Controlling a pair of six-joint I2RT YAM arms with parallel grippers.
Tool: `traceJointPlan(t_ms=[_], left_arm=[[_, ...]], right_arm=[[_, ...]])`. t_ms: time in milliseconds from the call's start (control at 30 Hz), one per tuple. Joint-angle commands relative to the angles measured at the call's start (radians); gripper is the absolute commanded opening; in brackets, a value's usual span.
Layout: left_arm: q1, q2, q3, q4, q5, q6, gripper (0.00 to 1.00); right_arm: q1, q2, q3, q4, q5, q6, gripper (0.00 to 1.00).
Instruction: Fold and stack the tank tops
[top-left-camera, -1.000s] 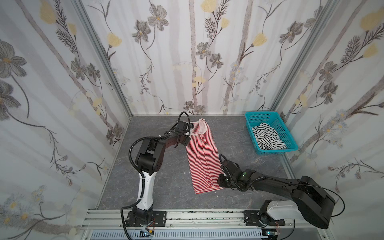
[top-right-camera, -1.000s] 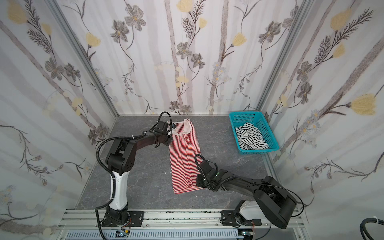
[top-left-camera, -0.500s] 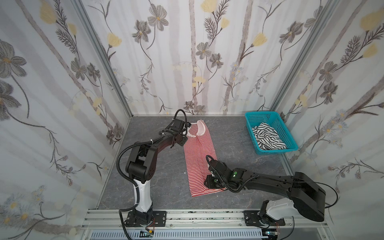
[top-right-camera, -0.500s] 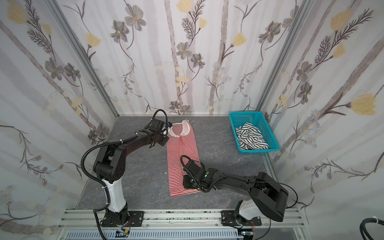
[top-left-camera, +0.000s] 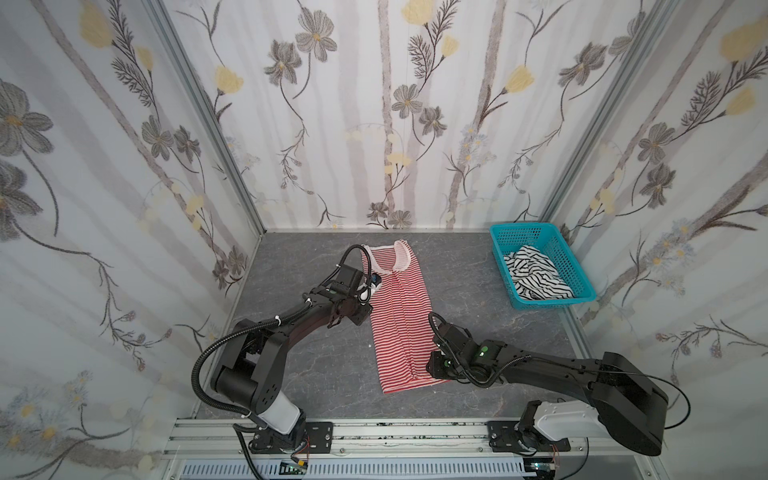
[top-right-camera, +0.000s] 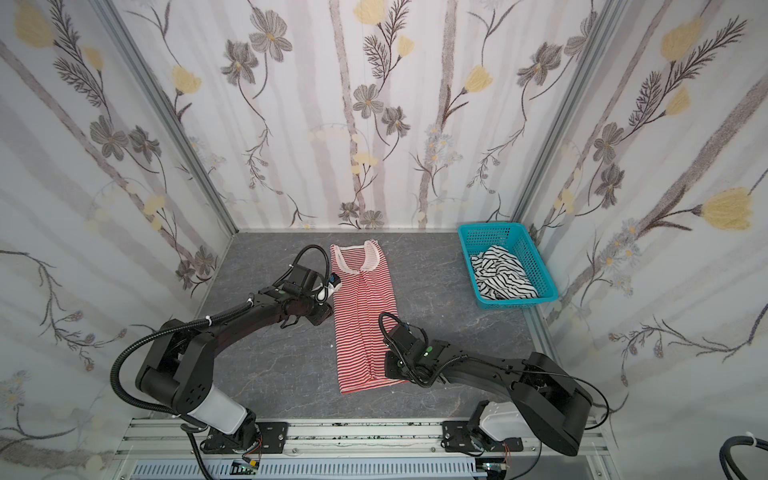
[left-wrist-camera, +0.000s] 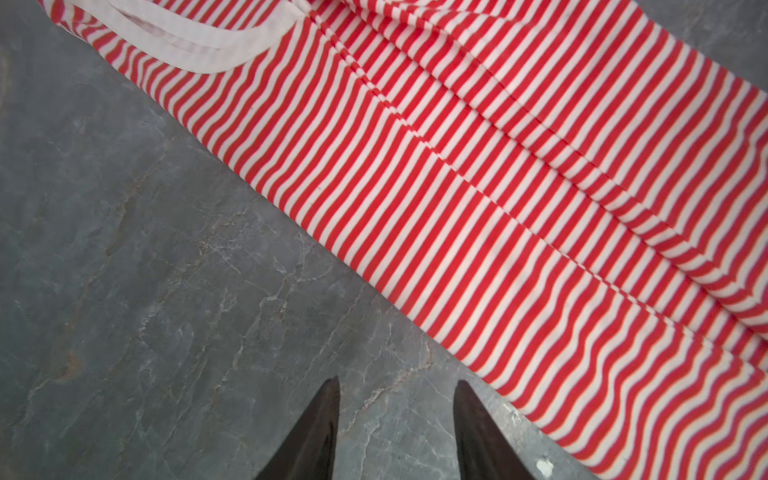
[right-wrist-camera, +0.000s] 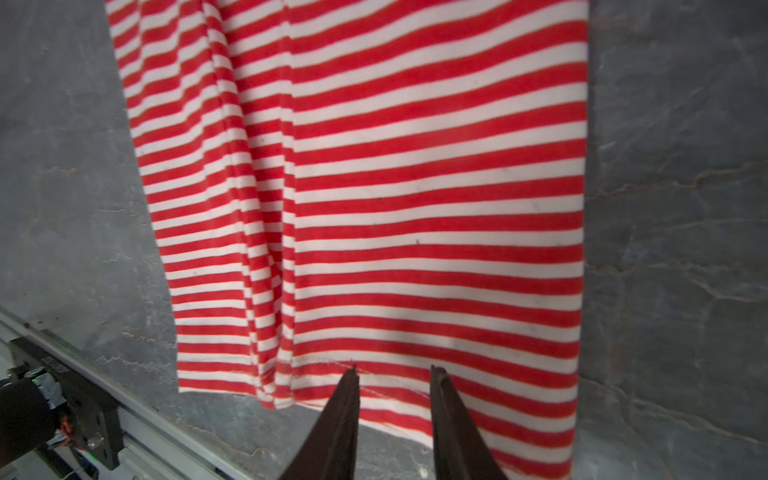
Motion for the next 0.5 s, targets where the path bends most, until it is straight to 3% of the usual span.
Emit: traceJointPlan(t_ms=[0,267,400,433,467], left_arm=[[-0.009,-0.047,-0.061,0.005,0.066,0.003,0.46],[-0.011,-0.165,-0.193,0.046,0.019,0.0,0.53],[-0.011,-0.227,-0.239,0.045,0.022,0.002,0.57],[-0.011,-0.246,-0.252,0.044,0.025,0.008,0.58],[-0.013,-0.262,-0.263,0.043,0.024,0.013,0.6]], right_arm=[[0.033,0.059,0.025,0.034,0.006,0.014,0.31],[0.125,0.211,0.137,0.038,-0.017,0.039,0.31],[0.129,0.16,0.144,0.009,0.021,0.042,0.32],[0.126,0.131,0.141,0.006,0.025,0.042,0.36],[0.124,0.105,0.141,0.0,0.03,0.042,0.46]])
